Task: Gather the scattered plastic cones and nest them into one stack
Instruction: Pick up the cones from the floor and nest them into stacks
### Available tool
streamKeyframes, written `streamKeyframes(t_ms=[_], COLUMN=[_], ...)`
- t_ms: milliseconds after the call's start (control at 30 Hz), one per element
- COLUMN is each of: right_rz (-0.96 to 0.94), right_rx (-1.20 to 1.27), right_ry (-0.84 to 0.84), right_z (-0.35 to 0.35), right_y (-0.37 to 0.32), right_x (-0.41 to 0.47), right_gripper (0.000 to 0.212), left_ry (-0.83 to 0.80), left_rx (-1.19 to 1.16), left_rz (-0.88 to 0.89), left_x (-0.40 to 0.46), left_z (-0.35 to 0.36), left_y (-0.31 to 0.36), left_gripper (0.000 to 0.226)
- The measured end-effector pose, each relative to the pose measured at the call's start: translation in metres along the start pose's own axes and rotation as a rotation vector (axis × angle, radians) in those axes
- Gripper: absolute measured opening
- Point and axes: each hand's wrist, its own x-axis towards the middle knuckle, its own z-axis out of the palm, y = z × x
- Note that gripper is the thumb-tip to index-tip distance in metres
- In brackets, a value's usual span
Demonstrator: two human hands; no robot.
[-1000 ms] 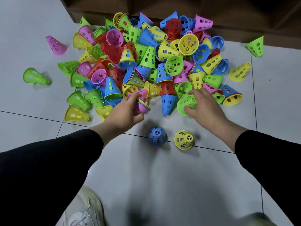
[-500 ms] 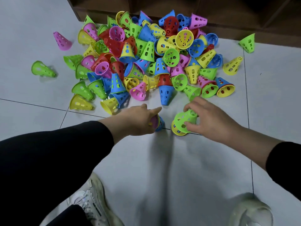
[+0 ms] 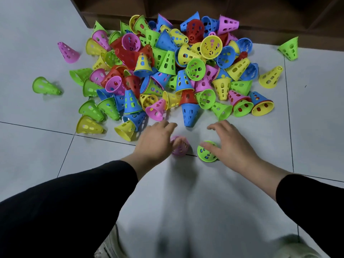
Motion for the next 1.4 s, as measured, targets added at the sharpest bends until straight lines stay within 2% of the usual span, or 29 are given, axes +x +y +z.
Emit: streamKeyframes(t_ms=[100, 167, 233, 367, 567, 700, 933, 1133, 1300, 1400], right_rz=[0.099, 0.178, 0.266, 0.375, 0.475, 0.478, 0.472, 0.401, 0.357, 0.316], right_rx=[0.117, 0.158, 0.202, 0.25, 0.219, 0.129, 0.184, 0.143, 0.176, 0.203], right_ry=[-0.005, -0.039, -0.089, -0.112, -0.034, -0.017, -0.083, -0.09, -0.026, 0.037], right_z=[-0.001, 0.002, 0.011, 0.036, 0.054, 0.058, 0.05, 0.023, -0.006, -0.02], right_y=[-0.012, -0.018, -0.026, -0.035, -0.039, -0.036, -0.035, -0.036, -0.038, -0.037], right_x=[0.041, 0.064, 0.088, 0.119, 0.14, 0.145, 0.141, 0.123, 0.097, 0.079], right_gripper=[0.056, 0.063, 0.07, 0.072, 0.063, 0.054, 0.053, 0.065, 0.055, 0.055], left_ry=[0.207, 0.212, 0.151, -0.044, -0.009, 0.041, 0.069, 0.093, -0.08, -0.122], left_rx=[0.079, 0.117, 0.14, 0.09, -0.319, -0.423, -0.44, -0.477, -0.31, -0.359], left_rz=[-0.2, -0.397, -0.525, -0.596, -0.746, -0.837, -0.864, -0.844, -0.846, -0.874], left_x=[0.003, -0.001, -0.008, -0.011, 0.008, 0.025, 0.026, 0.011, -0.008, -0.021], left_z=[-0.008, -0.009, -0.007, 0.001, 0.016, 0.028, 0.029, 0.021, -0.003, -0.014], left_y=[-0.044, -0.066, -0.09, -0.118, -0.11, -0.1, -0.103, -0.106, -0.095, -0.089], left_gripper=[0.045, 0.051, 0.07, 0.093, 0.099, 0.097, 0.082, 0.103, 0.07, 0.059])
